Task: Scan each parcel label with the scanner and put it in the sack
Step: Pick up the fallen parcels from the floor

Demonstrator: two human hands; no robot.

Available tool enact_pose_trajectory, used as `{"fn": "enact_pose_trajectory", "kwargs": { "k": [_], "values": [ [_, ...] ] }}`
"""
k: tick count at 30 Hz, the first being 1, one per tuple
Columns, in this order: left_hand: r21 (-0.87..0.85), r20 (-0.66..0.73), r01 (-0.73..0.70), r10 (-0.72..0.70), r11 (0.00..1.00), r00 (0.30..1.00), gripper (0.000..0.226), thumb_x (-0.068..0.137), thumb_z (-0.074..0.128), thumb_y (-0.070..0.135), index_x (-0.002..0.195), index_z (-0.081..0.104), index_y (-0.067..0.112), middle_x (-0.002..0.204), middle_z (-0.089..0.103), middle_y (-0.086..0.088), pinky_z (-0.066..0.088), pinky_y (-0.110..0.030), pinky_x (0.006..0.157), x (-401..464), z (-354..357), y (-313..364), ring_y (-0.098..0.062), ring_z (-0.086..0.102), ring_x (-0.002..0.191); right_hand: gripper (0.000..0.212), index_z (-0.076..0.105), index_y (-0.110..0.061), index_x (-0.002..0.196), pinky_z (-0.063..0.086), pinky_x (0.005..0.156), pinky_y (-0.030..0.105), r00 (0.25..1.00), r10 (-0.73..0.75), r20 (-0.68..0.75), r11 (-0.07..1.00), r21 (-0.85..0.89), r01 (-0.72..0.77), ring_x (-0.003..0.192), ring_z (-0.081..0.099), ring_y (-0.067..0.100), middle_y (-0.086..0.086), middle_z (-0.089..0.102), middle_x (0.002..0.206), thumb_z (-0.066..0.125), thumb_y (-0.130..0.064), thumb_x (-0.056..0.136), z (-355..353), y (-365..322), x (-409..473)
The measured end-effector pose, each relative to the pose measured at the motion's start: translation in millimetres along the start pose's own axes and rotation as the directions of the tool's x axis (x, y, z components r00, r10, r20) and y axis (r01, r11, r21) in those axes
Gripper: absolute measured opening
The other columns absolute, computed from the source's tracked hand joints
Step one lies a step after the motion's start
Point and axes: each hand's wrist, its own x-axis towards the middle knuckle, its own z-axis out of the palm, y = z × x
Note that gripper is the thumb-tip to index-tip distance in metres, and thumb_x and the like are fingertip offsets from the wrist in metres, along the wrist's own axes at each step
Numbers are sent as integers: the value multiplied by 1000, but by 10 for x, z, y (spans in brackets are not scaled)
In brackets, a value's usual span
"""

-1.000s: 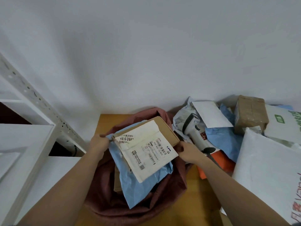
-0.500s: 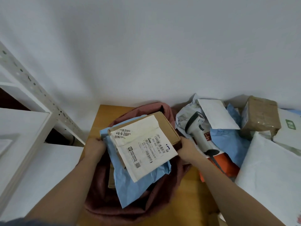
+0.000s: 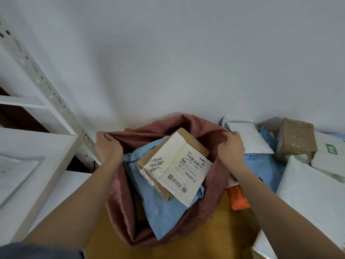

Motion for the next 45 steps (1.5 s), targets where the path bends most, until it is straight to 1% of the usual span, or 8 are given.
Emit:
{"fn": "enact_pose_trajectory", "kwargs": {
  "k": [6,10,14,21,28,32,39,45],
  "values": [
    [-252,-172,48,-94,966,981,16,99,30,11,92,44,10,75,43,2,28,-23,65,299,-323,524,-20,44,75,43,67,-5,118,38,100,32,968,-112,-227,968,194,158,111,57,28,13,60,121,44,3,82,-514,-491,178],
    [-239,-68,230,-252,943,965,25,97,31,10,109,54,8,113,56,-13,43,-30,90,461,-415,635,-26,55,102,44,72,-7,111,50,87,29,995,-86,55,973,221,72,94,63,23,12,67,120,43,4,80,-610,-581,239],
    [-322,-109,234,-282,917,953,27,97,33,11,109,55,0,121,59,-20,44,-36,97,496,-536,567,-34,56,114,45,68,-5,117,34,94,9,935,48,-351,924,370,91,111,58,23,11,65,119,39,2,83,-828,-580,305],
    [-297,298,354,-266,887,916,25,89,63,30,81,63,6,85,63,-15,55,-46,86,157,-352,153,-35,66,92,55,44,-1,138,44,97,40,997,-21,77,991,137,11,110,54,40,21,39,136,54,-6,83,-553,-392,240],
    [157,564,497,-490,854,665,121,54,88,50,146,25,3,134,51,-18,46,-53,99,-28,-264,-120,-39,53,121,107,-4,-36,152,38,101,49,964,126,234,992,-13,-127,120,42,48,26,20,145,74,-37,79,-169,-156,-31],
    [206,661,672,-608,711,440,30,93,56,9,119,49,-4,93,62,-24,56,-50,56,-217,-253,-132,-36,59,76,96,6,-34,153,49,83,39,973,106,204,985,109,-131,84,58,37,35,31,138,62,-1,83,26,-71,-194],
    [-262,731,753,-384,604,563,16,95,46,2,103,60,1,81,61,-16,59,-36,68,54,-607,135,-26,60,69,43,68,-12,115,38,85,20,990,22,139,932,356,-70,98,53,13,6,66,115,43,2,84,-239,-523,-10],
    [-516,571,509,-167,689,804,33,87,35,-5,65,56,5,47,57,-5,39,-13,31,398,-1170,887,-17,55,43,51,75,-20,102,48,82,11,990,-137,30,679,731,72,94,67,4,-6,76,92,40,3,74,-911,-1272,52]
  ]
}}
